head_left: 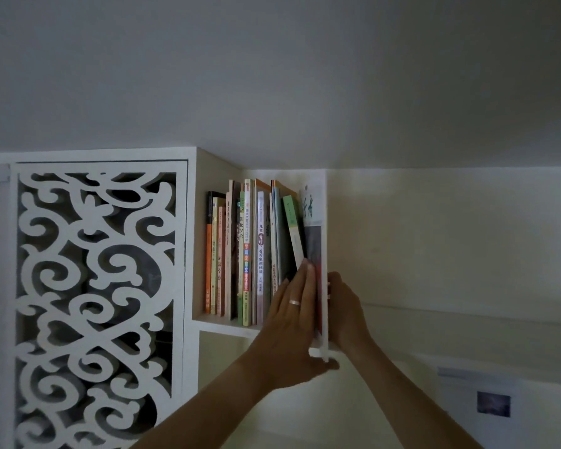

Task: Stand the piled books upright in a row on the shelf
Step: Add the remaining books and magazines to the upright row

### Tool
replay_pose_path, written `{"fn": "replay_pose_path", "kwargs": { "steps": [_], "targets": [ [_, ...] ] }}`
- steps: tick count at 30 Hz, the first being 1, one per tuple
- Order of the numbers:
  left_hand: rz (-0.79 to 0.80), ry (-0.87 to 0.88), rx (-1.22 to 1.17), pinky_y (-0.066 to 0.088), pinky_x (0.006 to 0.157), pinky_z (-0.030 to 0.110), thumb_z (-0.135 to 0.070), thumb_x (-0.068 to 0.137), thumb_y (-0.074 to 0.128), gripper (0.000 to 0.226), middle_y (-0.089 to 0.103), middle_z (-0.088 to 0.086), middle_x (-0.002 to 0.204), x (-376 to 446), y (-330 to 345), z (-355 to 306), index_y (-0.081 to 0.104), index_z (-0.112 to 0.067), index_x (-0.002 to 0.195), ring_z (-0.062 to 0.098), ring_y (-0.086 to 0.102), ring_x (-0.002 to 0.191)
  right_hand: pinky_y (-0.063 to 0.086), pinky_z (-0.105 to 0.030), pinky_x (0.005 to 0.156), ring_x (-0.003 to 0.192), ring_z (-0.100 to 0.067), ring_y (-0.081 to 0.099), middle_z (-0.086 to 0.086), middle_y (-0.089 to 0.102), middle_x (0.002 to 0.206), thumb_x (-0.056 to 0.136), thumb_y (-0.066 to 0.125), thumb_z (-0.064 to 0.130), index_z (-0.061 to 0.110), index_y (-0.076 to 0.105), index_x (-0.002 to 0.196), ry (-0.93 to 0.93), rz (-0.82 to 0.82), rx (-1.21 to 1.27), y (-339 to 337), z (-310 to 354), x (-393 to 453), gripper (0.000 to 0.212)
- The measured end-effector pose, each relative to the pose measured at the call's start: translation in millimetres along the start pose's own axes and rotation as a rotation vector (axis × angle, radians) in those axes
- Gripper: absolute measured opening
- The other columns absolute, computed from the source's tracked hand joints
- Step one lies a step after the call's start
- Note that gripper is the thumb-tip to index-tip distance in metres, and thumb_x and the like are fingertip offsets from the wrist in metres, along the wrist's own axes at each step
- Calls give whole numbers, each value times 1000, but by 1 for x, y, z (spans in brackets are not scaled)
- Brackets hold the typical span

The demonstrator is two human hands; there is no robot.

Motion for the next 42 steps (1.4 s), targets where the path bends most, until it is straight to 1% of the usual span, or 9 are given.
{"fn": "replay_pose_path", "kwargs": {
  "steps": [6,11,15,18,24,26,30,37,42],
  "targets": [
    [-268,-215,-486,51,112,37,-28,108,43,66,44,9,160,-7,-23,10,16,-8,165,8,48,143,56,-36,82,97,-21,67,-4,67,114,107,47,35,17,53,128,-14,17,-48,-9,2,2,29],
    [-514,-571,-576,53,46,29,-32,98,40,43,61,12,77,5,-80,24,59,6,105,18,61,58,44,-24,82,101,-14,52,-6,57,124,102,53,24,18,50,135,-173,-105,-127,-14,9,-2,34],
    [-248,-818,-657,56,57,35,-24,107,41,27,58,10,79,35,-109,27,53,-12,86,22,60,66,38,-7,95,114,-5,49,2,57,134,94,59,21,19,55,139,-469,-151,-121,-17,40,-18,46],
    [-120,-895,-862,64,64,38,-31,109,39,31,68,17,94,47,-110,40,57,-6,115,28,72,76,29,5,95,113,16,39,11,50,136,89,73,7,22,45,147,-476,-5,-22,-14,43,-24,67],
    [-141,-622,-1152,59,83,28,-65,105,25,67,74,6,119,59,-102,19,63,-17,132,21,74,106,49,-40,106,126,-15,54,9,53,140,97,46,51,58,33,143,-420,-77,150,-19,41,-25,49],
    [-34,-561,-1037,56,90,24,-41,105,47,39,68,-4,128,50,-75,12,53,-27,141,16,65,122,53,-42,99,117,-8,58,23,58,127,101,42,56,64,41,133,-389,-170,156,-23,39,-19,33],
    [162,-378,-445,55,104,39,-45,83,54,97,36,9,150,38,-37,7,8,-12,162,26,48,136,55,-46,96,112,-24,62,-4,63,121,84,39,65,25,58,133,-335,-102,54,-13,54,-16,66],
    [-409,-573,-509,64,74,34,-36,110,44,42,68,7,116,30,-74,25,52,-7,138,15,72,93,48,-35,99,135,-22,42,0,33,152,67,77,69,36,1,161,-231,73,-269,8,29,-6,125],
    [-697,-606,-562,46,45,13,-35,98,39,40,69,3,91,25,-116,28,64,-6,105,5,69,63,62,-41,80,101,-30,71,-10,67,125,85,73,37,31,-11,160,59,11,-240,-4,5,-8,113]
  ]
}}
Point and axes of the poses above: each hand's wrist, its own x-axis towards the middle knuckle, its own y-axis out of the palm, z = x × y, the point moved 9 cm from there along x, towards the middle knuckle
